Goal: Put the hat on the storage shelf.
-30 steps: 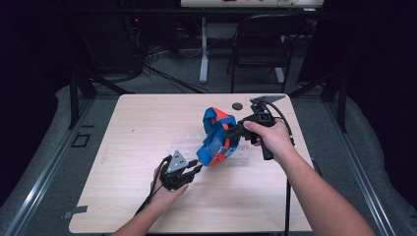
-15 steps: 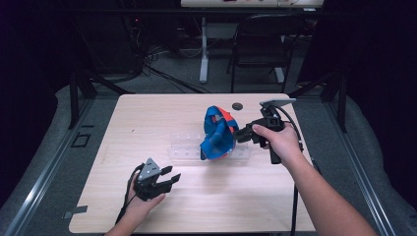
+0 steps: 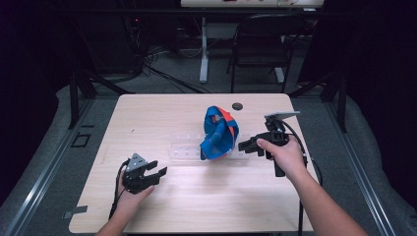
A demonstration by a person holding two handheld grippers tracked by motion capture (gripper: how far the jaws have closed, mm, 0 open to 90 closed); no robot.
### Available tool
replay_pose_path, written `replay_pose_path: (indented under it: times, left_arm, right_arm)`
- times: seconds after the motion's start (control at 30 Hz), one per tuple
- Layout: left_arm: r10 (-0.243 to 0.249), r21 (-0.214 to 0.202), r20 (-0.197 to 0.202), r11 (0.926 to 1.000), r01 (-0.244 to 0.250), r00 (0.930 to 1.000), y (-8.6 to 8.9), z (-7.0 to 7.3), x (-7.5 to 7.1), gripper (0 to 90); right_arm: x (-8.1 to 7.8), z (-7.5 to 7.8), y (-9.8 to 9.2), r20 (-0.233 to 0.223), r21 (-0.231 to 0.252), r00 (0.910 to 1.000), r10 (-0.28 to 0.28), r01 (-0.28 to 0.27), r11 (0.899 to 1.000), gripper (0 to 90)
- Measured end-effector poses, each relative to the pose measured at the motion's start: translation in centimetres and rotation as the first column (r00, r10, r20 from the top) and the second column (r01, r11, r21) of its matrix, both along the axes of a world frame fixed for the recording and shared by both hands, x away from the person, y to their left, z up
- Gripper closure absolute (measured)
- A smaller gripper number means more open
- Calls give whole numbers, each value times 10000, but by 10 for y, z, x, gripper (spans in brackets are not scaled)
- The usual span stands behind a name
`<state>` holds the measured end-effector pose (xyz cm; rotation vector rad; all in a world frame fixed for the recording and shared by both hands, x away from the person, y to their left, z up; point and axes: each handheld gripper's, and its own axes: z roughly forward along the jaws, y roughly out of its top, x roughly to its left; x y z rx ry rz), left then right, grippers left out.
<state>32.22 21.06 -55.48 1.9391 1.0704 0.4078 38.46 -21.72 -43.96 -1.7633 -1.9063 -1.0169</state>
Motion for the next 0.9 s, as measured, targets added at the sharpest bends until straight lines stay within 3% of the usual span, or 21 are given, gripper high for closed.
replay_pose_path:
  times: [0.17, 0.33, 0.53, 0.63, 0.9]
  left_arm:
    - [26, 33, 2, 10000, -26, 10000, 0, -2, 1, 503]
    - [16, 164, 21, 9999, -17, 10000, 0, -2, 2, 501]
    - [22, 151, 60, 9999, -23, 10000, 0, -1, 1, 497]
    - [29, 153, 82, 9999, -31, 10000, 1, -1, 1, 496]
    - [142, 107, 106, 9998, -143, 9998, 2, -1, 1, 495]
  right_arm:
    - [-11, -14, -4, 347, -331, 9994, 7, 4, 9995, 584]
    - [-33, -34, -9, 1187, -839, 9929, 15, 85, 9964, 578]
    - [-53, -60, -15, 1663, -813, 9861, -20, 157, 9966, 555]
    - [-64, -72, -17, 2200, -1173, 9755, 35, 229, 9928, 555]
    - [-88, -98, -34, 3143, -576, 9485, -393, 604, 9965, 543]
